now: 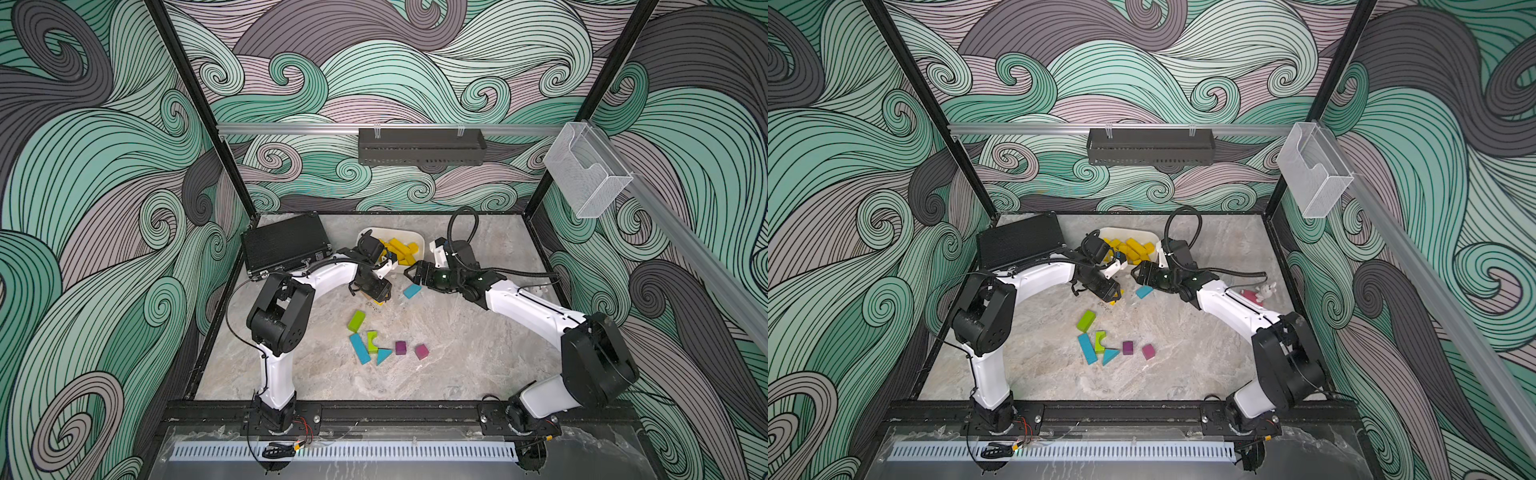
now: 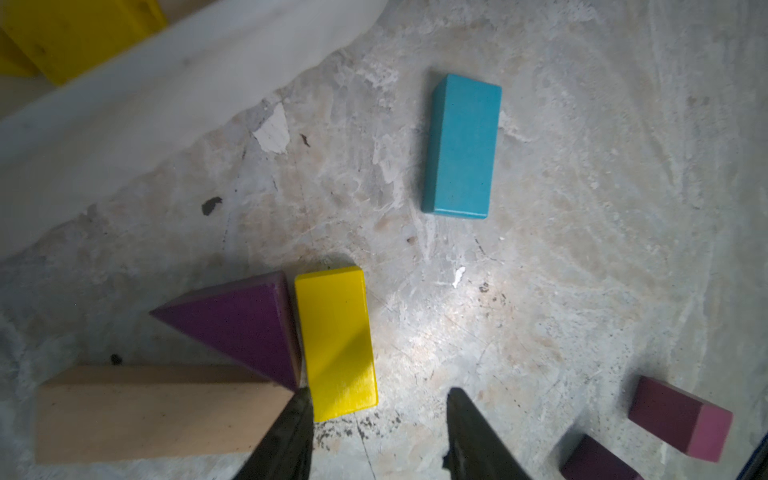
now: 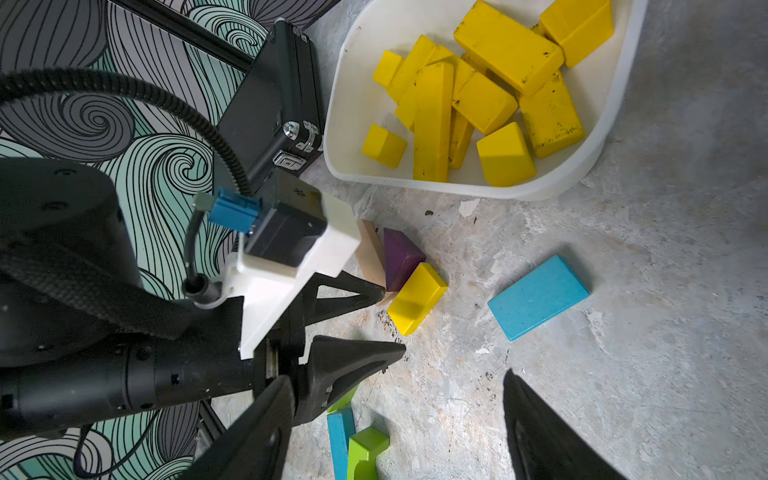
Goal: Pick out the yellow building blocks
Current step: Pick up the building block from the center of the board.
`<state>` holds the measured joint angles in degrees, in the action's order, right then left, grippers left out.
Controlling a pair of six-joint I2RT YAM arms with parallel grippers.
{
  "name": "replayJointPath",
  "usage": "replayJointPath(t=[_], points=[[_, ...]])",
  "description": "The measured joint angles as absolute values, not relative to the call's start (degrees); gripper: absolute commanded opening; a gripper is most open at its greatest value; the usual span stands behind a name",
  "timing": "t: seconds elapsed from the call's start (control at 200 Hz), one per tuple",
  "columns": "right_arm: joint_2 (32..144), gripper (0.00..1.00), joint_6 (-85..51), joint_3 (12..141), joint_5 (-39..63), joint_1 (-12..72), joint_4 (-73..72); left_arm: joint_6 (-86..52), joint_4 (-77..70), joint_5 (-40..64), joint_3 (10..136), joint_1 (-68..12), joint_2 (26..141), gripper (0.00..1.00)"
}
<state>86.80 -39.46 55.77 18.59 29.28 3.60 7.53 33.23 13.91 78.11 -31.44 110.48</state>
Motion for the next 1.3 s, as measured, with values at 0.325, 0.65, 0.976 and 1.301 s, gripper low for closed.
replayJointPath(t=[0.325,0.65,0.976,1.301], points=[[87.2,0.81,-39.6,55.7,20.2,29.3,3.6,8.0,33.8,10.8,80.9,-32.8,114.6,0.51],[88.9,0.81,-39.9,55.7,21.5,29.3,3.5,8.5,35.4,7.8,81.2,-32.9,116.3,0.50],[89.1,0.82,-39.9,55.7,21.8,29.3,3.5,8.6,36.4,6.2,81.8,-34.0,116.9,0.43],[89.1,0.82,-40.1,55.7,21.8,29.3,3.3,8.6,37.0,4.4,82.7,-34.3,117.4,0.36]])
